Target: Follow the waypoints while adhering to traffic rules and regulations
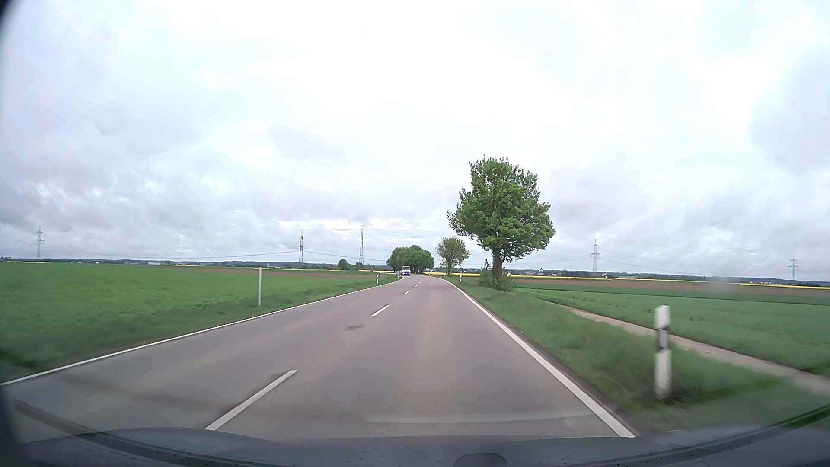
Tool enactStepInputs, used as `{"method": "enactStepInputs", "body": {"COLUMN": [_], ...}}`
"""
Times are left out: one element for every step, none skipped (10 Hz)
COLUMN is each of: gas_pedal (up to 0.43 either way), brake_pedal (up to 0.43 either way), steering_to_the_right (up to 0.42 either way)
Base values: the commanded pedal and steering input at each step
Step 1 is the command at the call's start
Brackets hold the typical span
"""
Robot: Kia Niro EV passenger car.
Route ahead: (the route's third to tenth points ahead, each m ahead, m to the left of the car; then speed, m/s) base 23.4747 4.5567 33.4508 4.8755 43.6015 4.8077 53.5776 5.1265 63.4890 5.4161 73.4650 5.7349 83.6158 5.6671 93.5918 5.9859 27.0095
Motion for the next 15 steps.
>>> {"method": "enactStepInputs", "body": {"gas_pedal": [0.299,0.299,0.299,0.287,0.287,0.287,0.287,0.287,0.287,0.287,0.287,0.287,0.287,0.287,0.287], "brake_pedal": [0.000,0.000,0.000,0.000,0.000,0.000,0.000,0.000,0.000,0.000,0.000,0.000,0.000,0.000,0.000], "steering_to_the_right": [0.002,0.002,0.001,0.001,0.001,0.001,0.001,0.001,0.000,-0.001,-0.002,-0.002,-0.002,-0.002,-0.002]}}
